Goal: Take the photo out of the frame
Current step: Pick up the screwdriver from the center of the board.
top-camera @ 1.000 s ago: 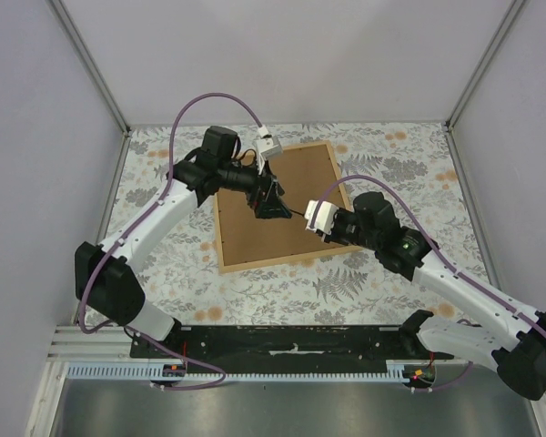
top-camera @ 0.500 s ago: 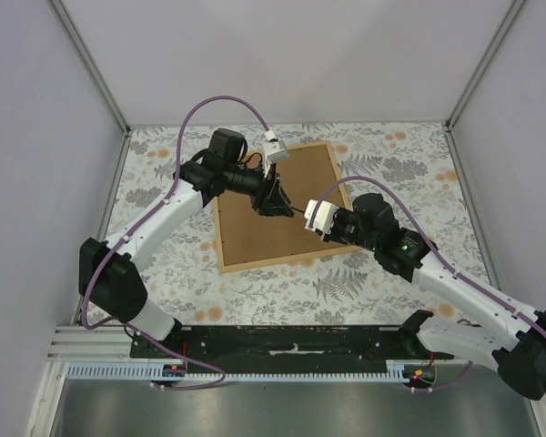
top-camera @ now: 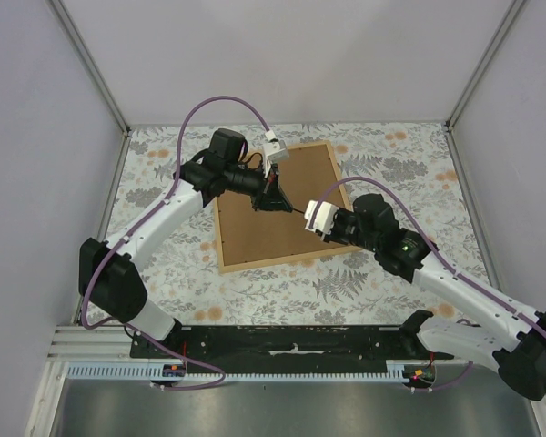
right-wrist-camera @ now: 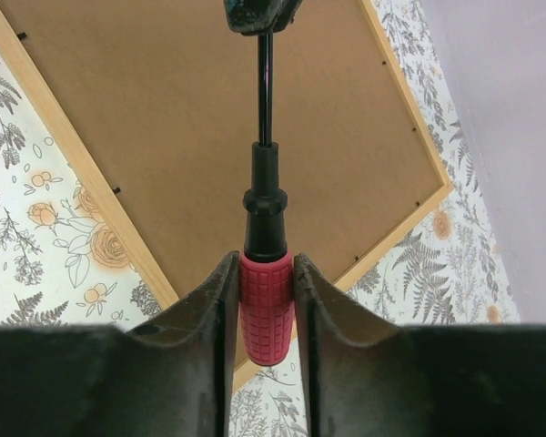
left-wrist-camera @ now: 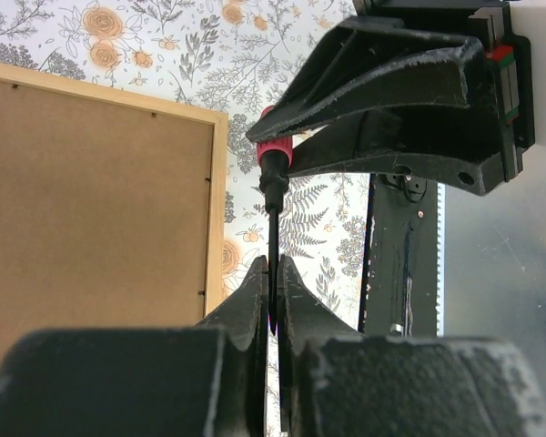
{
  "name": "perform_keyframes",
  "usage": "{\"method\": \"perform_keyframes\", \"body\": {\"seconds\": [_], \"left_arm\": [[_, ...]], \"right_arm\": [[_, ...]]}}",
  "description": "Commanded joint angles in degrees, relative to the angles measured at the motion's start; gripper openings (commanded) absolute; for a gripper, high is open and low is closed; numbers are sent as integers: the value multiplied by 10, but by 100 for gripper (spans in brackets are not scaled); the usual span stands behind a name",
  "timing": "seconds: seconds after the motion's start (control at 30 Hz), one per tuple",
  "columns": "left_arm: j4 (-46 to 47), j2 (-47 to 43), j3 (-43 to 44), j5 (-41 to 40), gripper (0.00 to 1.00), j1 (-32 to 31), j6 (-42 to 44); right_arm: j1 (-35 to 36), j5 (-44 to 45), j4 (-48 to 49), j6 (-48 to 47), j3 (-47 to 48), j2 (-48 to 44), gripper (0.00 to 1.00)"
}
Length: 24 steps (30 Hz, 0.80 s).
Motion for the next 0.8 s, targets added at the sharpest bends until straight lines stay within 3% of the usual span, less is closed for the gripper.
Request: {"method": "perform_keyframes", "body": {"seconds": [0.0, 0.1, 0.17, 0.3, 0.47, 0.6, 0.77], "left_arm": [[3, -6, 19, 1, 2, -5, 4], [-21, -9, 37, 8, 2, -3, 22], [-44, -7, 59, 31, 2, 2, 37], [-59, -8, 82, 98, 2, 21, 28], [-29, -9, 85, 167, 2, 32, -23], [87, -17, 46, 217, 2, 46, -134], [231, -44, -9, 247, 2, 53, -266]], "right_arm": [[2, -5, 33, 3, 8, -24, 43], [-1, -24, 30, 6, 12, -52, 83], [-9, -55, 32, 2, 10, -81, 98], [-28, -120, 33, -20, 11, -132, 98], [-34, -175, 11, -20, 40, -126, 98], [-33, -242, 3, -6, 39, -127, 98], [-33, -229, 35, 9, 18, -131, 98]]}}
